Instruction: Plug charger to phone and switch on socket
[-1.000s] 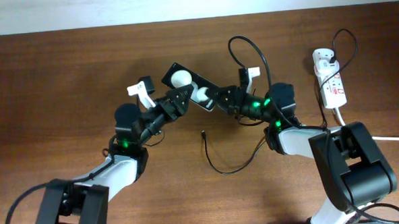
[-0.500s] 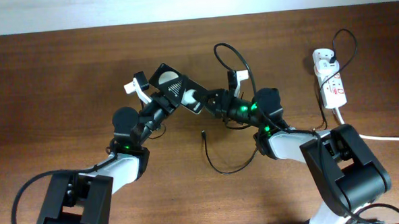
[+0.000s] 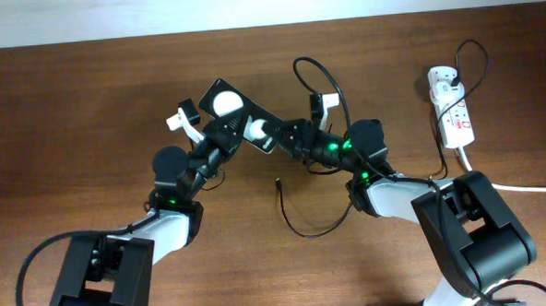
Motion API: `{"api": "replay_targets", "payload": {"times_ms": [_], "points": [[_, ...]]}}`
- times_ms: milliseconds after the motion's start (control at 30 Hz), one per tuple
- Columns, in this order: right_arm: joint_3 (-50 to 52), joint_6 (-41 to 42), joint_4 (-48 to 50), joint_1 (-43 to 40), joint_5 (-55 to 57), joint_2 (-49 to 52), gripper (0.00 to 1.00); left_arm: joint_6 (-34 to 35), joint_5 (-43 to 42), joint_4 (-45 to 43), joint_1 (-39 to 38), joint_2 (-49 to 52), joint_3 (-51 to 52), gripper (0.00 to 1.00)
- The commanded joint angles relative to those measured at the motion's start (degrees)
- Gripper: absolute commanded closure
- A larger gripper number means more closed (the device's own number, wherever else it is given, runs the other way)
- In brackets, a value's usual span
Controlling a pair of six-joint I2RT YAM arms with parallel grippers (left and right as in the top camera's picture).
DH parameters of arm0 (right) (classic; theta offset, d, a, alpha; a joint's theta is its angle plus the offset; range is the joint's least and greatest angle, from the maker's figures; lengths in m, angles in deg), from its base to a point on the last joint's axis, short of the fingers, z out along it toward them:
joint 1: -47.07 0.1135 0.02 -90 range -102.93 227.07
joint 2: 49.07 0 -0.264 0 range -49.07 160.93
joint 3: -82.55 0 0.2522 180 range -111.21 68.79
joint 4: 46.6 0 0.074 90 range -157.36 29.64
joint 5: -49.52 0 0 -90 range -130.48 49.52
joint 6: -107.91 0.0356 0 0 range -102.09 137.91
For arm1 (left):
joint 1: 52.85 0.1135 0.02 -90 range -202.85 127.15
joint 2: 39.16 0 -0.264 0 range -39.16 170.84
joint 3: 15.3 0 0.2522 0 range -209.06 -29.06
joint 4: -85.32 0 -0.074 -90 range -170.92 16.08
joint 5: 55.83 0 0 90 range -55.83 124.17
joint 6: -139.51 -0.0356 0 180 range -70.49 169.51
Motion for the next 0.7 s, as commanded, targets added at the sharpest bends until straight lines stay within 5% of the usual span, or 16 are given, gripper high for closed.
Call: {"api": "replay_targets", "payload": {"times_ms": [0, 33, 100, 167, 267, 467, 667], "points": [[0.09, -5.25, -1.05, 0.70, -2.51, 0.44, 0.59, -1.73, -2.14, -1.81, -0.68, -0.48, -0.85, 1.00], [0.09, -7.96, 0.55, 0.59, -3.74, 0.44, 0.34, -1.70, -2.19, -1.81, -0.63, -0.48, -0.85, 1.00], [0.09, -11.02, 6.49, -0.44, -6.62, 0.44, 0.04, 0.55, -2.34, -1.81, -0.63, -0.48, -0.85, 1.00], [0.09, -11.02, 13.68, -4.07, -12.20, 0.42, 0.01, 1.62, -2.38, -1.81, -0.63, -0.48, -0.85, 1.00], [0.94, -11.04, 11.96, -12.44, -21.66, 0.39, 0.02, 4.63, -7.10, -0.57, 2.12, -0.48, -0.85, 1.00], [7.39, -26.25, -6.97, -18.05, -22.49, 0.39, 0.02, 11.58, -15.39, 12.63, 6.16, -0.46, -1.68, 1.00], [7.48, -29.22, -11.32, -18.08, -18.62, 0.20, 0.02, 10.56, -32.20, 30.97, 11.21, 3.39, -19.45, 1.00]]}}
